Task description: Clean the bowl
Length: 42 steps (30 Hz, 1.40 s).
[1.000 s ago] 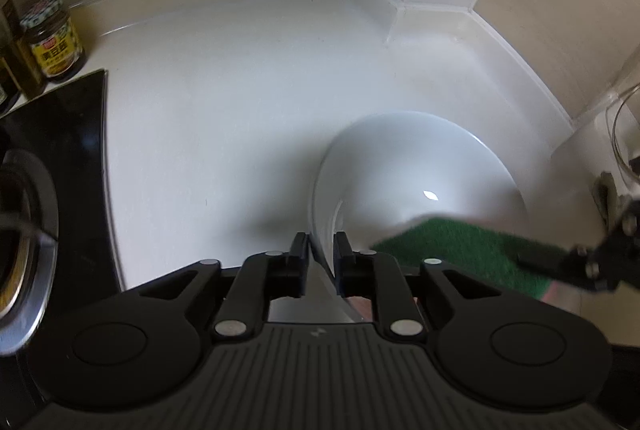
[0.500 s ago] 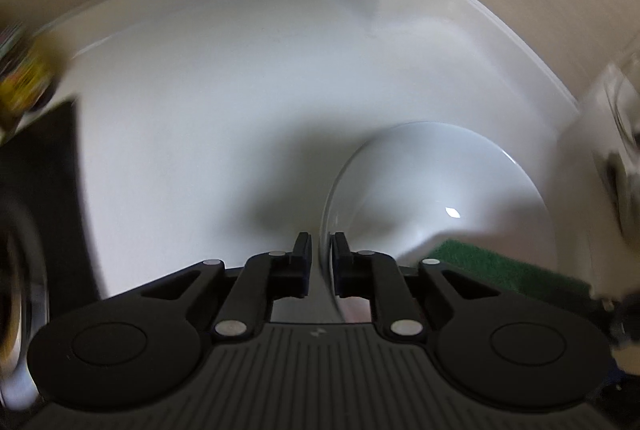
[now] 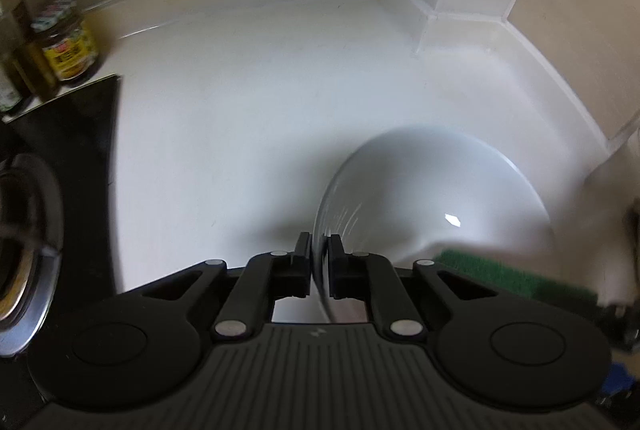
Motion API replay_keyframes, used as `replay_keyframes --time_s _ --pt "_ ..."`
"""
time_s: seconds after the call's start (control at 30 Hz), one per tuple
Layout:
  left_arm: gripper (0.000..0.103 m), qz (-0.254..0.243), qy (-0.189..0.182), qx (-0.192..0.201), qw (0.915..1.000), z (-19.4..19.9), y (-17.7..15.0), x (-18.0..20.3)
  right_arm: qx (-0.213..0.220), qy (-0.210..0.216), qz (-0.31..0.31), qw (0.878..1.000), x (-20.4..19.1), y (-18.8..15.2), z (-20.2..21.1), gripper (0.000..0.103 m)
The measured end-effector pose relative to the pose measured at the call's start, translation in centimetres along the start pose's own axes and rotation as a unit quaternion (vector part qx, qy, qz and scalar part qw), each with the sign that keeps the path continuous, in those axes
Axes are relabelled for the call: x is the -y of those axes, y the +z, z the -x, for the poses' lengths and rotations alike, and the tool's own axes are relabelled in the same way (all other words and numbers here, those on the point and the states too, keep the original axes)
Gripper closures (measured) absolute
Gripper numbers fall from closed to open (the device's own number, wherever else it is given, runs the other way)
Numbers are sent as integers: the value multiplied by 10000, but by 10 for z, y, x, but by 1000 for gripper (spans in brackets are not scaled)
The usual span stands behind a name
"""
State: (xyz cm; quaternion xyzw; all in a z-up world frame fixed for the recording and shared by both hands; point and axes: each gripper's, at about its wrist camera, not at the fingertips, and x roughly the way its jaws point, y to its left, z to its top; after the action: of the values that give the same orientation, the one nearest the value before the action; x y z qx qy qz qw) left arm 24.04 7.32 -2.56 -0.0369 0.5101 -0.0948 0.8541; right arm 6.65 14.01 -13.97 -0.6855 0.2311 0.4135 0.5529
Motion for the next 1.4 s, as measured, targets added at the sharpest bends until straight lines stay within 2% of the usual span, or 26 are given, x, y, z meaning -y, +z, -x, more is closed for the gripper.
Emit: replay_keyframes --time_s 0.1,0.17,0.2,0.3,0.4,0.47,0.63,0.7,0.73,0.9,1.0,1.13,1.23,1.4 --pt "94 330 -20 19 9995 11 -11 -4 -24 8 -178 9998 3 -1 -19 77" --pt "87 421 42 118 9990 21 -26 -2 -8 30 -302 9995 4 -1 -49 77" --pt "87 434 96 158 9989 24 -33 0 -5 33 -338 9994 5 -1 -50 77" --pt "86 303 286 200 9989 22 -41 10 12 18 -346 9994 6 1 -49 77" --pt "91 -187 447 191 9986 13 -36 21 28 2 -244 9997 4 4 -46 77" --pt "94 -403 269 100 9988 8 -22 18 37 15 -168 9999 0 9 -47 77" --pt "94 -348 -67 -96 9993 -2 3 11 -130 -33 -145 9998 -5 12 -51 77" --pt "92 -236 -27 -98 9997 4 -3 10 -171 -64 -256 9995 -4 12 -54 77" --pt "88 -131 -22 -72 9999 11 -10 7 -177 -69 -314 9993 -3 13 -55 77" --pt "85 103 -60 -47 9999 29 -39 4 -152 -25 -559 9983 0 22 -58 77" --pt "87 -225 -74 -32 9997 23 -35 6 -104 30 -467 9989 11 19 -56 77" --pt "96 -450 -187 -162 9987 8 -5 0 -55 72 -287 9995 10 30 -57 77" --pt "95 -555 -183 -240 9980 3 6 2 -97 57 -189 9998 9 31 -60 77" --pt "87 44 -116 -127 9998 22 -17 -8 -73 76 -274 9996 10 32 -61 77"
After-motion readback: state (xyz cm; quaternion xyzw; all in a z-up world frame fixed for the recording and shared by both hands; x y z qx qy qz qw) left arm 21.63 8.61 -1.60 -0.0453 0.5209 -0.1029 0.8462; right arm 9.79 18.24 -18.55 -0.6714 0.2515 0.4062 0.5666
